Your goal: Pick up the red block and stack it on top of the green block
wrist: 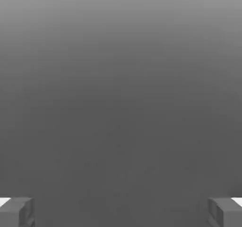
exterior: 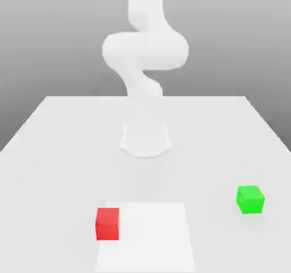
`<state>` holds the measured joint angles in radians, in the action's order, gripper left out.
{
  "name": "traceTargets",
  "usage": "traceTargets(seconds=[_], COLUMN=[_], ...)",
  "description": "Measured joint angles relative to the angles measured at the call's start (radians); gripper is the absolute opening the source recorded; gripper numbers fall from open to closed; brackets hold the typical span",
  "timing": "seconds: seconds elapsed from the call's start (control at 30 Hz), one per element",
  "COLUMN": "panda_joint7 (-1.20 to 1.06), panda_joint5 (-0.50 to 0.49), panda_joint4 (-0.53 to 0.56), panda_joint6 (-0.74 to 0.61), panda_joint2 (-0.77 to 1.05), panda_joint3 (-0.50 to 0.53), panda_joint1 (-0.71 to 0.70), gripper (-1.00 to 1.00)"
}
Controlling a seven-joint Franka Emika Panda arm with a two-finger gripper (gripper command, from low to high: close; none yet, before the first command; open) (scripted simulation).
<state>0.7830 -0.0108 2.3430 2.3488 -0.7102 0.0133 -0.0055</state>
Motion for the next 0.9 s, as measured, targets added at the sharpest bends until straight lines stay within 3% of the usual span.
traceTargets(seconds=[0.37,0.67,0.87,0.9], panda_joint7=[-0.094,-0.218,-0.286,-0.294], panda_joint5=[-0.025,0.023,0.102,0.114], panda_joint4=[0.193,0.348,0.337,0.333], panda_joint6=[0.22,0.398,0.571,0.594], panda_joint2=[0.405,0.733,0.951,0.98], panda_joint3=[0.079,0.124,0.072,0.065], panda_joint1=[-0.023,-0.06,-0.098,-0.102], gripper=[0.0,0.0,0.0,-1.0])
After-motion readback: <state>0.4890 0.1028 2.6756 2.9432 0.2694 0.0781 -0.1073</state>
